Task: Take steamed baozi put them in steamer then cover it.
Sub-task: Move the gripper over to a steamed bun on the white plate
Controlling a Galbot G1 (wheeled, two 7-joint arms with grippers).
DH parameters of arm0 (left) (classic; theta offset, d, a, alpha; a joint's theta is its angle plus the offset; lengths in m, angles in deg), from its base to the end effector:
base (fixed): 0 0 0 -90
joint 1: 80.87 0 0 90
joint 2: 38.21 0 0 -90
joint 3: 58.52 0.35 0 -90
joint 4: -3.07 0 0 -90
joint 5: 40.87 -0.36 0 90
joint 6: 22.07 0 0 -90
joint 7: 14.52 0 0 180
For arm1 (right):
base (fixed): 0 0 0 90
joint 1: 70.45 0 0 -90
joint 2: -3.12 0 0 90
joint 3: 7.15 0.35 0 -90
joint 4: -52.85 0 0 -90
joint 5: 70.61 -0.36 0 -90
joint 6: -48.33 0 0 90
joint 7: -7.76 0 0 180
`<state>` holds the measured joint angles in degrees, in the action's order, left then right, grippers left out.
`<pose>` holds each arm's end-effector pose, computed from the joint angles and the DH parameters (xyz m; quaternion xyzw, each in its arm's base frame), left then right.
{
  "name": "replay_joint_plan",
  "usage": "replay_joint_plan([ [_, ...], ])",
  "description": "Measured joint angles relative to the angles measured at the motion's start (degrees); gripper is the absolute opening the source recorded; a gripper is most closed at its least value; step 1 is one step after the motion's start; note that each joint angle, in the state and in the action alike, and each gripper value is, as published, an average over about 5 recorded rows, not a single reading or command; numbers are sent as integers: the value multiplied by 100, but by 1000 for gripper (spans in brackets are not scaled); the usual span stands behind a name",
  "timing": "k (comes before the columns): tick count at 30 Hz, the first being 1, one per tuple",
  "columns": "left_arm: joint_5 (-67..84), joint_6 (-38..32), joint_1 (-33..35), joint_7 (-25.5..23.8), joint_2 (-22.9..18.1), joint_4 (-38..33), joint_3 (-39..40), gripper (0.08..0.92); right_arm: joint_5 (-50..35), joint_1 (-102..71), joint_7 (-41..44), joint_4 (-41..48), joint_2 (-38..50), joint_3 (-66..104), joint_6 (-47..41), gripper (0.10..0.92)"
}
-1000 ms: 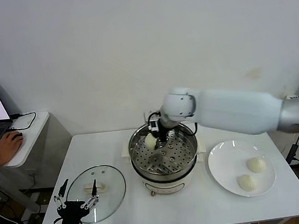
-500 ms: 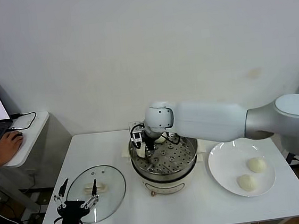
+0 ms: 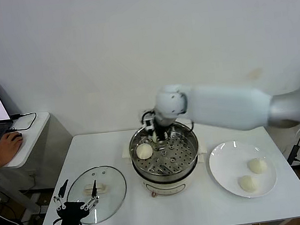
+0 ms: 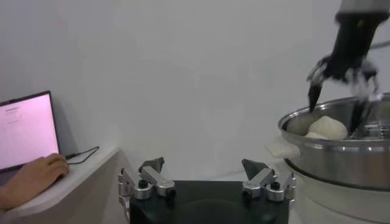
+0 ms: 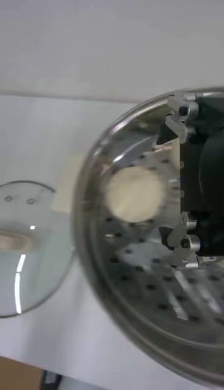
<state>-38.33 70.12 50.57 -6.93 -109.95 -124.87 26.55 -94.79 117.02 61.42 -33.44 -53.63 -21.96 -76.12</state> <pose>0.1362 0.0635 -0.2731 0.0000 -0.9907 -0.1311 0.0351 0.5103 0.0858 -0.0257 0.5159 -0.5509 0.5749 0.3160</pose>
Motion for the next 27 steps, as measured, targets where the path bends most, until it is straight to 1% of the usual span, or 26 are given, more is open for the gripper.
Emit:
replay_joint_plan([
  [8, -22, 0, -52, -2, 50, -2, 106, 823, 726, 276, 666, -816, 1627, -170, 728, 823],
  [16, -33, 3, -33, -8, 47, 1, 136, 823, 1613, -156, 870, -1216, 2999, -28, 1289, 823],
  [21, -76, 4, -7, -10, 10, -4, 168, 823, 2130, -980, 863, -1277, 3561, 491, 1509, 823],
  [27, -127, 7, 43, -11, -40, -10, 192, 823, 2558, -2193, 824, -1264, 3888, 1295, 1663, 823],
])
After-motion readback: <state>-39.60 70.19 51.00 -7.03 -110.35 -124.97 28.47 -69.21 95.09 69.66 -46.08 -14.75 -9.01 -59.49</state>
